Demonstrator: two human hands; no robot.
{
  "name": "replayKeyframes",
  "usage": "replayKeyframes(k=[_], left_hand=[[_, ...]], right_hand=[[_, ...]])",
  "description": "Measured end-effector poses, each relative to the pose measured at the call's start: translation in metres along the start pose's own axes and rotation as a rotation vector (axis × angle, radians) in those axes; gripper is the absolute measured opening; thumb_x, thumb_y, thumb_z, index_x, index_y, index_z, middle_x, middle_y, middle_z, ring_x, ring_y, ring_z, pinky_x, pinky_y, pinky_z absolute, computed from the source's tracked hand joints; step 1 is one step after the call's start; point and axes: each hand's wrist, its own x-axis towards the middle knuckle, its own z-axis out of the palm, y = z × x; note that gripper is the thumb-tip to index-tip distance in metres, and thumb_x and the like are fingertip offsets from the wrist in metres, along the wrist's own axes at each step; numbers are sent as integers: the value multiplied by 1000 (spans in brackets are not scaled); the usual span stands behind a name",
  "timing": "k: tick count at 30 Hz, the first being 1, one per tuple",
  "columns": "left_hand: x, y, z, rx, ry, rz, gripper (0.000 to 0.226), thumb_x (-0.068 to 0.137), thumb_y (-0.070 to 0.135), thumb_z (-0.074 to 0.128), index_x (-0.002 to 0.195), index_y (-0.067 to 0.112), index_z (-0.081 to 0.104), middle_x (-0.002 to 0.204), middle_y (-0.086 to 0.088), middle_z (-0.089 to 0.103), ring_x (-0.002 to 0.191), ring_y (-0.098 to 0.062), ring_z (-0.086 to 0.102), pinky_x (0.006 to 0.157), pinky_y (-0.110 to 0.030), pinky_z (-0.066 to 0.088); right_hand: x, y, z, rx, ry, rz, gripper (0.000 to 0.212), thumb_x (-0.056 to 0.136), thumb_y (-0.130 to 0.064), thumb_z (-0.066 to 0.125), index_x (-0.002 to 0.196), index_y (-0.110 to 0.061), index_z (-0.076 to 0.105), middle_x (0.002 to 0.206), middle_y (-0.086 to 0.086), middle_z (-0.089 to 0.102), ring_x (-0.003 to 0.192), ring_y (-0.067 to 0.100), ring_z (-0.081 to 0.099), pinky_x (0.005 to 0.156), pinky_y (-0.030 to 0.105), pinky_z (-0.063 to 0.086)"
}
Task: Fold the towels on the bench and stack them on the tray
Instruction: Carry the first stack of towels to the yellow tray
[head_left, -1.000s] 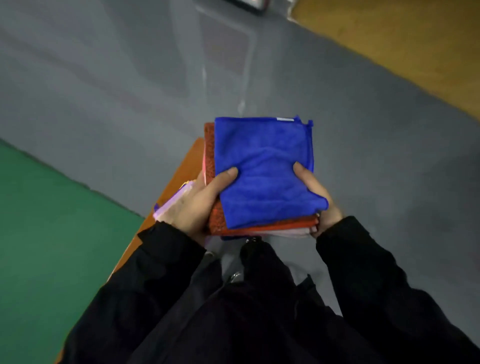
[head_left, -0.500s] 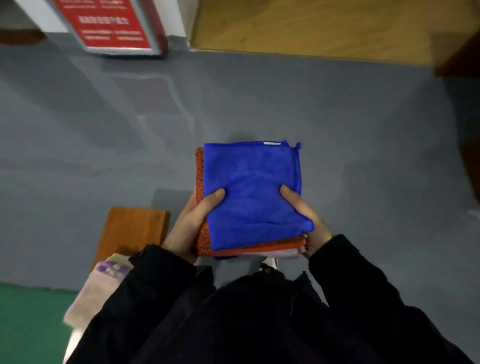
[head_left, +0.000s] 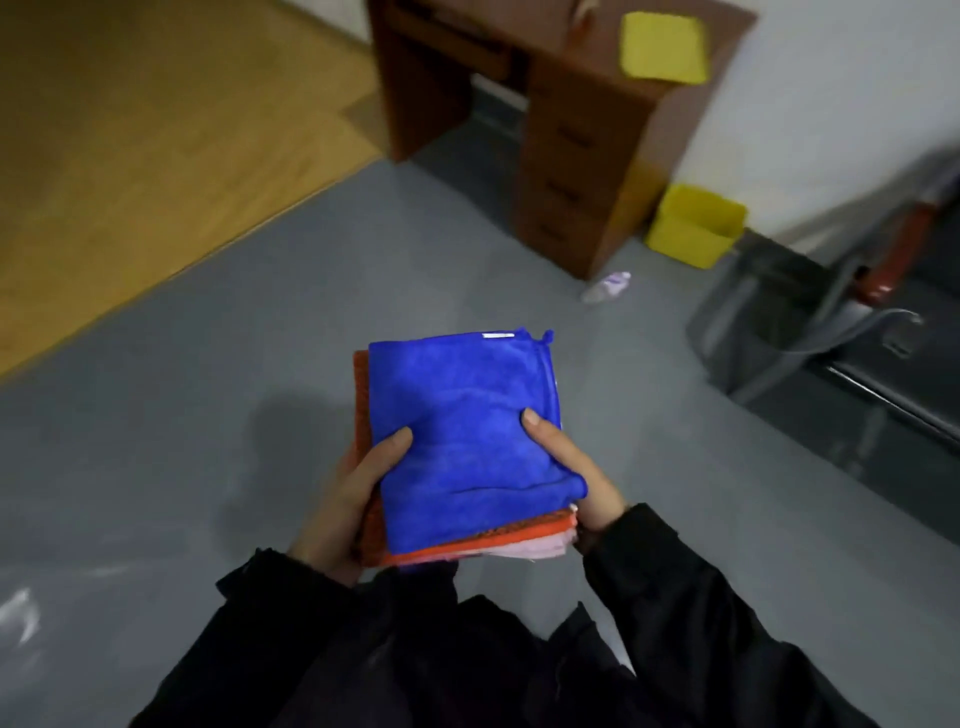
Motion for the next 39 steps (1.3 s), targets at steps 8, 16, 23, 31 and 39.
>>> replayKeyframes(k=[8, 16, 23, 31, 39], left_hand=[[210, 50, 131, 135, -327, -227, 57, 88, 29, 74, 140, 12, 57, 132, -15, 67, 121, -32, 66, 101, -50, 53], [361, 92, 296, 310, -552, -324, 58, 86, 29, 75, 140, 18, 56, 131, -10, 68, 121, -30, 66, 108, -53, 47], [504, 76, 423, 418, -673, -463, 69, 83, 34, 79, 144, 15, 53, 136, -15, 64, 125, -35, 62, 111, -56, 44], [635, 94, 604, 387, -653, -391, 58, 84, 27, 74, 138, 17, 58, 133, -13, 67, 120, -33, 66, 98, -49, 56], [815, 78, 765, 373, -581, -364, 55, 86, 29, 71, 138, 22, 57, 130, -7, 69, 119, -29, 67, 98, -47, 56]], right_hand=[[63, -133, -87, 281, 221, -121, 56, 103, -45, 51, 146, -9, 55, 141, 19, 62, 130, 35, 60, 111, 49, 48], [94, -268, -168, 534, 424, -334, 54, 102, -40, 52, 145, -8, 55, 139, 16, 64, 127, 31, 63, 100, 42, 56], [159, -352, -285, 667, 468, -356, 56, 102, -42, 52, 146, -7, 53, 140, 19, 62, 129, 34, 61, 100, 44, 56], [211, -525, -426, 573, 460, -393, 66, 97, -43, 68, 151, -10, 47, 145, 18, 58, 134, 34, 57, 112, 49, 45], [300, -703, -590, 401, 514, -303, 94, 64, -38, 92, 145, -12, 52, 130, 16, 70, 115, 32, 70, 82, 39, 61]])
